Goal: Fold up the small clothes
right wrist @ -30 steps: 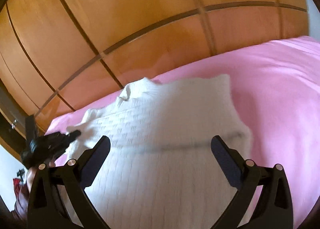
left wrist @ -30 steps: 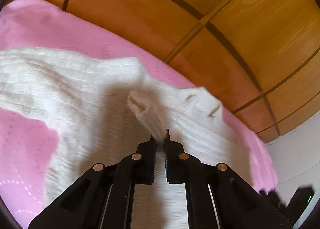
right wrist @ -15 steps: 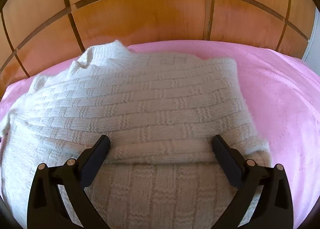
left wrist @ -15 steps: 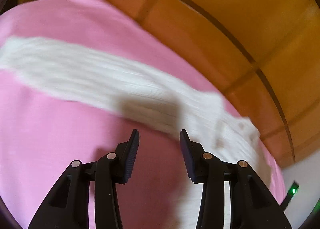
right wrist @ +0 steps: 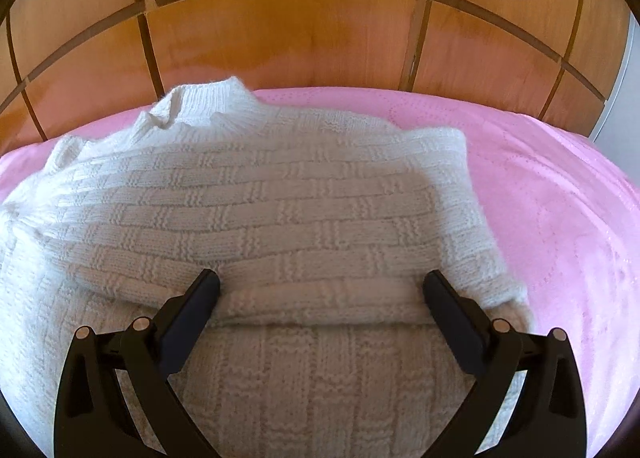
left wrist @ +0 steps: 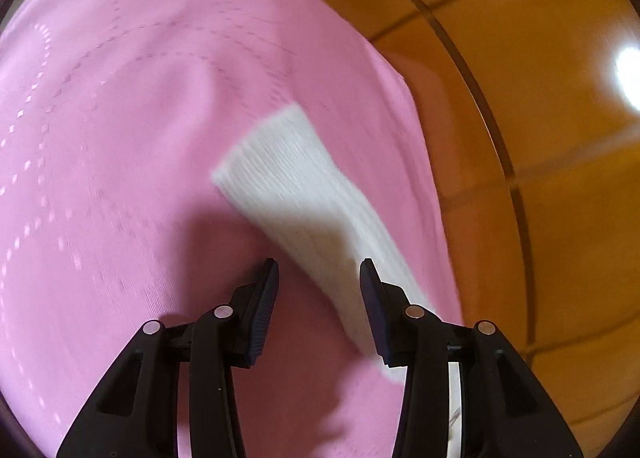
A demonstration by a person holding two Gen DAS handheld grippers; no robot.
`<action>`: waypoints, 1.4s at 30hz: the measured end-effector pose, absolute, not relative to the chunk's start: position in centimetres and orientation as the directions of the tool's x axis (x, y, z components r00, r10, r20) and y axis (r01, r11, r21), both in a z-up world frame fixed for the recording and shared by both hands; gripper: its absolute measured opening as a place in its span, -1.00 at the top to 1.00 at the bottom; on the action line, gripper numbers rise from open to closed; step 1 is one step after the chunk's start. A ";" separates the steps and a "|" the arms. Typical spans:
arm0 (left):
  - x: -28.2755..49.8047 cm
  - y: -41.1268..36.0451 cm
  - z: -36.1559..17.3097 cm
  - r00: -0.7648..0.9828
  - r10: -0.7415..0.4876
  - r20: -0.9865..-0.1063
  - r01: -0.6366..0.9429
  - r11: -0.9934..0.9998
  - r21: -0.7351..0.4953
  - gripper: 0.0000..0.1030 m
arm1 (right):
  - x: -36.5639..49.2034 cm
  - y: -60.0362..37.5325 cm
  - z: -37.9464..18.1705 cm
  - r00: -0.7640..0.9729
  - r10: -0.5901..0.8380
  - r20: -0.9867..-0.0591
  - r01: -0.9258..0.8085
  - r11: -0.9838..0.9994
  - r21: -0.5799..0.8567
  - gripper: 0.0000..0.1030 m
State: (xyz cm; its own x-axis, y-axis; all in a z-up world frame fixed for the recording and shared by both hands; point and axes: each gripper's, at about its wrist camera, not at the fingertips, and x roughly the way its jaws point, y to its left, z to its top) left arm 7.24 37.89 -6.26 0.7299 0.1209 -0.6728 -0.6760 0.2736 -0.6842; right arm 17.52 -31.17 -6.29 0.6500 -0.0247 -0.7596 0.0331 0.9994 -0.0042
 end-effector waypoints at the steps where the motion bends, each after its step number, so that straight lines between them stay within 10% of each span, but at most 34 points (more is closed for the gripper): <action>1: 7.2 38.6 -6.4 0.736 0.122 -0.665 -0.671 0.253 -0.697 0.20 | 17.5 -31.2 -6.3 0.650 -0.027 -0.760 0.034 0.999 -0.006 -0.97; 3: 7.7 40.0 -6.9 0.738 0.110 -0.666 -0.672 0.217 -0.708 0.20 | 17.5 -31.1 -6.3 0.650 -0.030 -0.759 0.034 0.999 -0.011 -0.97; 7: 9.5 40.9 -5.9 0.719 0.090 -0.690 -0.684 0.267 -0.678 0.86 | 17.5 -31.1 -6.2 0.649 -0.035 -0.760 0.035 0.999 -0.016 -0.97; 18: 14.8 25.0 4.4 0.851 -0.142 -0.505 -0.262 0.719 -0.644 0.86 | 17.3 -31.0 -6.2 0.651 -0.040 -0.758 0.036 0.999 -0.022 -0.96; 27: 20.5 7.1 0.2 0.683 -0.350 -0.641 -0.001 0.877 -0.480 0.76 | 17.5 -31.4 -6.1 0.650 -0.024 -0.760 0.031 1.000 -0.006 -0.97; 30: 19.7 4.0 -1.6 0.640 -0.357 -0.681 0.041 0.900 -0.433 0.32 | 17.5 -31.6 -6.0 0.649 -0.011 -0.761 0.030 1.000 0.011 -0.97; 37: 15.1 5.0 -4.2 0.647 -0.253 -0.720 0.002 0.944 -0.330 0.28 | 17.5 -31.6 -4.8 0.644 -0.009 -0.765 0.038 0.999 0.020 -0.88; 42: 13.1 6.0 -6.1 0.651 -0.236 -0.722 -0.022 0.945 -0.328 0.28 | 16.3 -28.0 -2.0 0.629 0.291 -0.721 -0.111 0.951 0.288 -0.60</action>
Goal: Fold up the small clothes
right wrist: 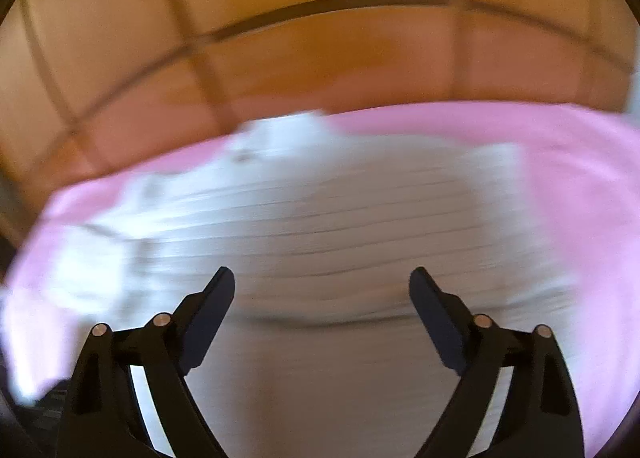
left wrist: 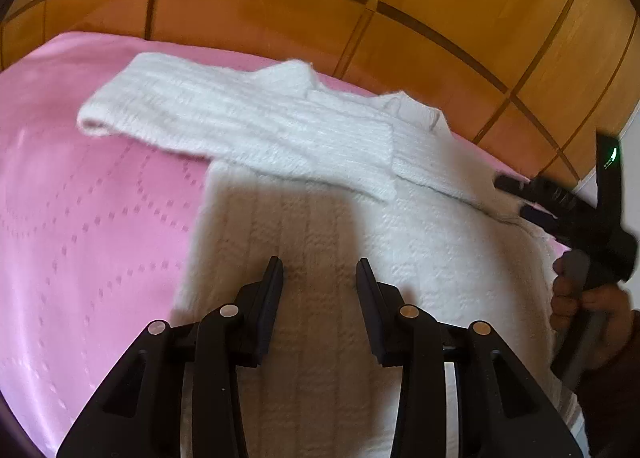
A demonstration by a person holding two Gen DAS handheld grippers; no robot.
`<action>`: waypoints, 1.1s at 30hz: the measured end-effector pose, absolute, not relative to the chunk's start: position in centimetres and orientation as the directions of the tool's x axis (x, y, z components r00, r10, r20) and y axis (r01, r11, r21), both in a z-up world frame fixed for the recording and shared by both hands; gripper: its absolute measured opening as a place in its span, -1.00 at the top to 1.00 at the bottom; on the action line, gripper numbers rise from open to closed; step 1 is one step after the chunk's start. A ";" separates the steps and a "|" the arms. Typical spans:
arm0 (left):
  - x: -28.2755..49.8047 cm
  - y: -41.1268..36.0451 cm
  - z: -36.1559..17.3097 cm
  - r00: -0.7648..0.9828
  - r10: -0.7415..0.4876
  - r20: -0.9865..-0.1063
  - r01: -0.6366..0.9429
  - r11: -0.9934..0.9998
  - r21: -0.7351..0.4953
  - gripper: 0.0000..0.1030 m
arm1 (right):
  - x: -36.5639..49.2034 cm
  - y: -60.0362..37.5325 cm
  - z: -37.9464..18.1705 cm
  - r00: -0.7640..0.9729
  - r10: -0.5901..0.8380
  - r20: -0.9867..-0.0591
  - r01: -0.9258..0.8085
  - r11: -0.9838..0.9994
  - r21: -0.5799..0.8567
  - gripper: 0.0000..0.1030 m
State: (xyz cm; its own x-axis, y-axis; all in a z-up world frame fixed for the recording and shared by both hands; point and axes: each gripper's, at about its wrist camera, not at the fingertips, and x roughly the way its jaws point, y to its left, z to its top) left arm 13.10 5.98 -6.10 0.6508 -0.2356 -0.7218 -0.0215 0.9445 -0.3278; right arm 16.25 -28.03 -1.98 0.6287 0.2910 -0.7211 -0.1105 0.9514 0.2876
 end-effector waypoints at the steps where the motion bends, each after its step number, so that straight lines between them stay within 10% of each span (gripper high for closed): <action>1: 12.9 5.9 -6.3 0.655 -0.232 -0.719 -0.016 0.947 -0.320 0.28 | 16.2 -26.1 -1.7 0.590 0.372 -0.717 -0.171 0.925 0.339 -0.55; 9: 13.5 5.8 -7.4 0.675 -0.239 -0.698 -0.003 0.945 -0.327 0.28 | 17.6 -13.9 -4.1 0.325 0.555 -0.766 -0.345 0.823 0.450 0.08; 11: 13.2 6.0 -7.5 0.679 -0.249 -0.691 0.001 0.941 -0.339 0.28 | 17.5 -12.1 -3.9 0.325 0.521 -0.789 -0.378 0.837 0.396 0.89; 23: 12.7 6.0 -7.8 0.683 -0.248 -0.687 0.003 0.941 -0.338 0.28 | 15.4 -15.7 10.4 0.627 0.508 -0.590 -0.480 0.849 0.221 0.88; 33: 12.5 5.7 -7.9 0.683 -0.241 -0.689 0.003 0.945 -0.328 0.28 | 16.1 -29.2 8.3 0.700 0.354 -0.620 -0.202 0.931 0.303 0.88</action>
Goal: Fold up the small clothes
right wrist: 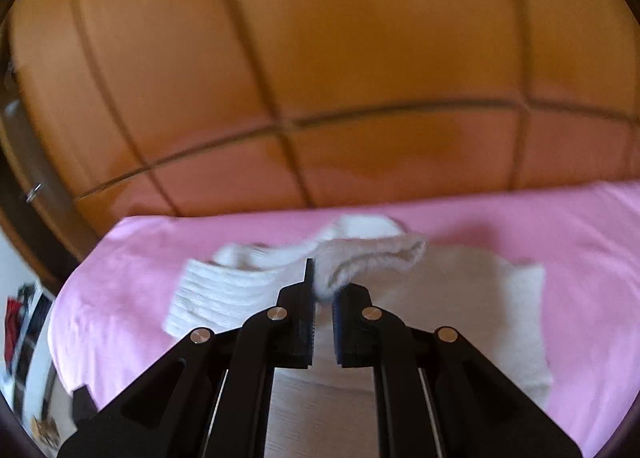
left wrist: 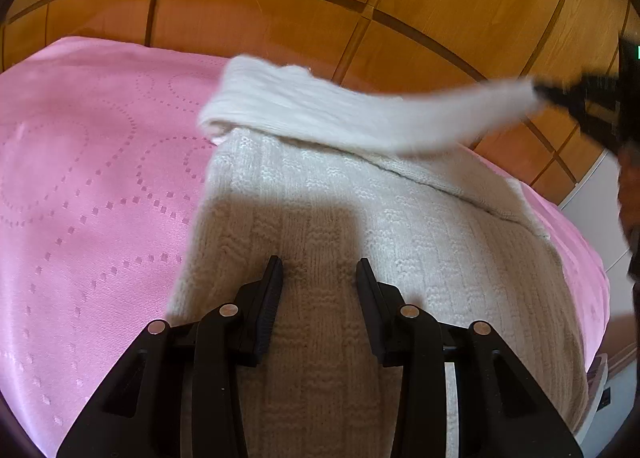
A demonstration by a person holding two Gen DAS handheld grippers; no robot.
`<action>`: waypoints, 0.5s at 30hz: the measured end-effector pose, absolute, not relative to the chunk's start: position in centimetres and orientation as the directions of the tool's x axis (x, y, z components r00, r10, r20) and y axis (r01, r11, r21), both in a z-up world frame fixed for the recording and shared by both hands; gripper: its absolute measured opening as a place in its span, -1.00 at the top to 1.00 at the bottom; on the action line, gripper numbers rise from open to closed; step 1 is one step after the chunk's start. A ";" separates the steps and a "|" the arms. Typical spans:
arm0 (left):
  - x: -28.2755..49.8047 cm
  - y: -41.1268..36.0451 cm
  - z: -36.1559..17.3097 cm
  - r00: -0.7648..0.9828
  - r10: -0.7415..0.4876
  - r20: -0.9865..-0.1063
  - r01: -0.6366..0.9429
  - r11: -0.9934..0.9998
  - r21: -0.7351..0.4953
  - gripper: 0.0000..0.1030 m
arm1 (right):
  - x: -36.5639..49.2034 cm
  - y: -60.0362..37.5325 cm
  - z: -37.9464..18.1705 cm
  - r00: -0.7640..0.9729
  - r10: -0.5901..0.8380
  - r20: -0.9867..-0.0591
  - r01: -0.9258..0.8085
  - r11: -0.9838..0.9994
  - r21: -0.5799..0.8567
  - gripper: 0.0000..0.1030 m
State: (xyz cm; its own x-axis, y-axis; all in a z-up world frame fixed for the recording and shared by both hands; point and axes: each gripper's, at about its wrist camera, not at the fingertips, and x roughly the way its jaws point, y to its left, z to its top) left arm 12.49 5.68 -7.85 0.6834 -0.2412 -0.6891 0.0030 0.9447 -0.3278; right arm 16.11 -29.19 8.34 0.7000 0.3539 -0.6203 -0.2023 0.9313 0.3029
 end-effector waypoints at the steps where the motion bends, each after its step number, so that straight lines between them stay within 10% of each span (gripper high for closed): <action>1: 12.5 5.6 -7.9 0.683 -0.241 -0.690 0.003 0.945 -0.327 0.28 | 15.9 -30.6 7.3 0.696 0.333 -0.636 -0.165 0.936 0.310 0.88; 15: 12.5 5.0 -7.5 0.671 -0.225 -0.707 -0.002 0.952 -0.305 0.28 | 16.1 -38.6 -2.3 0.601 0.182 -0.778 0.088 0.953 0.291 0.89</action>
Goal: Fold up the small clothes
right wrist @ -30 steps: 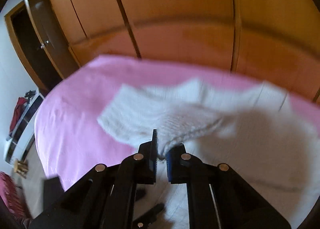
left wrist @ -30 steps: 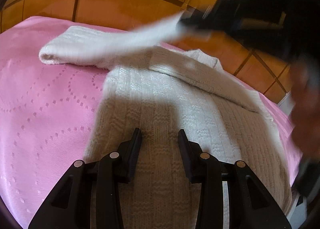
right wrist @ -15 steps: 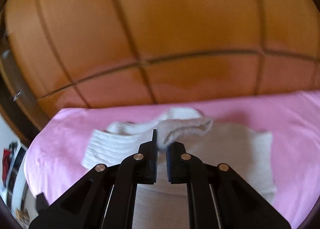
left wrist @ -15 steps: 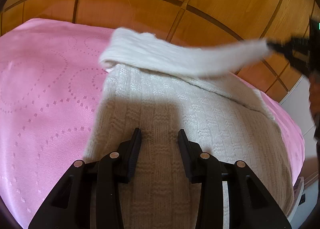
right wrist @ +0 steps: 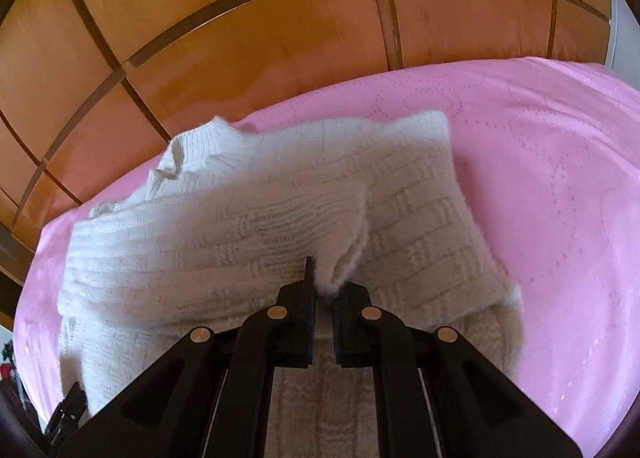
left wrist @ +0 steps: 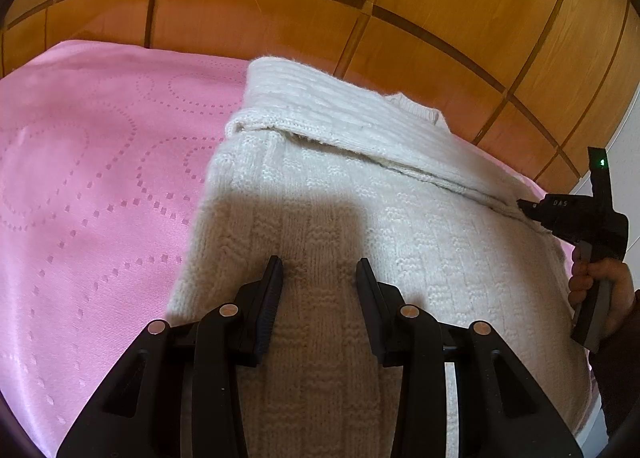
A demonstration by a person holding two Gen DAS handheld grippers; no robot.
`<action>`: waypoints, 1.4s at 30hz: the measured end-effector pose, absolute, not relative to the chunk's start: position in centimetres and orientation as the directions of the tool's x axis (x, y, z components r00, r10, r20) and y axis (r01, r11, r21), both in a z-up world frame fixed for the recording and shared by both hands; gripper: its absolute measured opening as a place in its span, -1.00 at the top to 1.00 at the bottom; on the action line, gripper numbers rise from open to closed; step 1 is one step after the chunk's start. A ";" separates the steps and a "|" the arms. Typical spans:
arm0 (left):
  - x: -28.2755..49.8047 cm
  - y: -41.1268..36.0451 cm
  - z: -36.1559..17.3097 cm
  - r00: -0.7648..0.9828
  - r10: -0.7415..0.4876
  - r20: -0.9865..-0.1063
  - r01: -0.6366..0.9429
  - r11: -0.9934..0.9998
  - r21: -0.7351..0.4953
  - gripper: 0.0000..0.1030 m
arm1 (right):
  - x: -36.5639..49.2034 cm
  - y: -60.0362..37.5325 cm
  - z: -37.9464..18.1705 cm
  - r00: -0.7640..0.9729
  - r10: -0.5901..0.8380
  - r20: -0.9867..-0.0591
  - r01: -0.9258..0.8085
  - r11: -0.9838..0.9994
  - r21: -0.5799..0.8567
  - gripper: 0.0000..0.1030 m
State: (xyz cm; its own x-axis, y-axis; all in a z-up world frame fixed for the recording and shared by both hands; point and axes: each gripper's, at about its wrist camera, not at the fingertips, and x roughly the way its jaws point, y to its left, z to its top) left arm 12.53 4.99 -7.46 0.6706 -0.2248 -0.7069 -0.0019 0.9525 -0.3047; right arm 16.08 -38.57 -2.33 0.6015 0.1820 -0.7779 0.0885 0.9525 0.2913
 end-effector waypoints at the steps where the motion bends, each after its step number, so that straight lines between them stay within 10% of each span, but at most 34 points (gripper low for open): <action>1: 12.6 5.1 -7.3 0.659 -0.231 -0.715 0.000 0.952 -0.307 0.28 | 15.9 -38.7 -1.9 0.606 0.202 -0.769 0.079 0.947 0.311 0.85; 3: 13.0 5.6 -6.8 0.633 -0.265 -0.727 0.002 0.940 -0.342 0.28 | 16.2 -38.5 -2.1 0.601 0.278 -0.749 0.061 0.919 0.390 0.38; 4: 13.2 6.2 -6.4 0.623 -0.299 -0.723 0.000 0.924 -0.383 0.28 | 16.3 -38.7 -2.0 0.596 0.323 -0.735 0.059 0.896 0.441 -0.20; 5: 13.4 6.9 -6.0 0.620 -0.332 -0.711 -0.002 0.905 -0.424 0.28 | 16.3 -38.8 -1.9 0.606 0.338 -0.720 0.058 0.884 0.463 -0.27; 19: 24.9 15.9 -5.9 0.617 -0.400 -0.678 -0.175 0.770 -0.613 0.28 | 21.2 -39.0 -3.0 0.582 0.363 -0.727 0.095 0.858 0.504 -0.08; 25: 29.9 16.3 -8.2 0.574 -0.449 -0.685 -0.242 0.706 -0.666 0.08 | 21.9 -38.5 -2.7 0.567 0.362 -0.740 0.042 0.884 0.465 0.75; 28: 30.5 16.0 -7.5 0.596 -0.416 -0.686 -0.218 0.738 -0.638 0.79 | 21.2 -37.6 -0.5 0.621 0.305 -0.722 -0.013 0.925 0.380 0.81; 33: 27.3 13.6 -3.1 0.720 -0.224 -0.656 -0.130 0.886 -0.445 0.96 | 18.1 -35.4 3.9 0.781 0.168 -0.602 -0.084 0.983 0.165 0.81; 38: 27.7 12.2 -5.4 0.621 -0.119 -0.775 -0.201 0.931 -0.304 0.96 | 20.4 -34.5 -2.0 0.658 0.047 -0.751 0.002 0.998 0.065 0.75; 42: 25.3 11.7 -3.0 0.690 -0.114 -0.715 -0.175 0.932 -0.318 0.96 | 19.7 -36.1 -2.1 0.668 0.026 -0.744 0.074 0.992 0.100 -0.02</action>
